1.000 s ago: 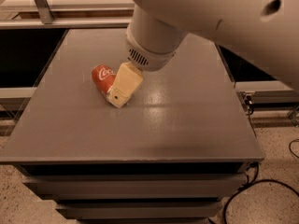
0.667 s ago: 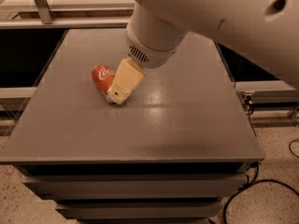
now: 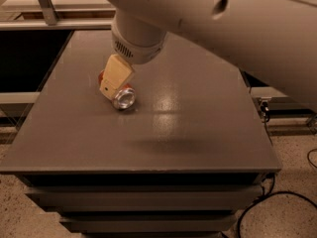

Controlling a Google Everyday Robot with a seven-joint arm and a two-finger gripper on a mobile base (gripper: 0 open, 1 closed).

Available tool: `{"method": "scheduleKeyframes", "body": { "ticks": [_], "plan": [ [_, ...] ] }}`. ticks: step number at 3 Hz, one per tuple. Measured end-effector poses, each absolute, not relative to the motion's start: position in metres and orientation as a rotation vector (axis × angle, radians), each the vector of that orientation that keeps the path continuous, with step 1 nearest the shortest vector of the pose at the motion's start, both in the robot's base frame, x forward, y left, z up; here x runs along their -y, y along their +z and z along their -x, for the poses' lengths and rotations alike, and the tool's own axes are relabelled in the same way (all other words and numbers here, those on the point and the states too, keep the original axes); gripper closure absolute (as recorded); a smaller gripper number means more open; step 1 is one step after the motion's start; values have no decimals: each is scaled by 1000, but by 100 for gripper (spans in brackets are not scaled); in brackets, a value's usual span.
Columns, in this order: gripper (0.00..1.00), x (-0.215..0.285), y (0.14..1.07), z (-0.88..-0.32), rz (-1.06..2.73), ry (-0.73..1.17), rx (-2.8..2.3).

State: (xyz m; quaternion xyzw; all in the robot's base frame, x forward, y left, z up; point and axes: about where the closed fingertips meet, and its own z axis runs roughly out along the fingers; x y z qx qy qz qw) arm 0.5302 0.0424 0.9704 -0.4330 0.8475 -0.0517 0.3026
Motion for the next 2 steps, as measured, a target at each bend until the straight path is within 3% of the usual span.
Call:
{"method": "scheduleKeyframes", "body": {
  "ticks": [2],
  "plan": [
    [0, -93, 933, -528, 1229, -123, -2319]
  ]
}}
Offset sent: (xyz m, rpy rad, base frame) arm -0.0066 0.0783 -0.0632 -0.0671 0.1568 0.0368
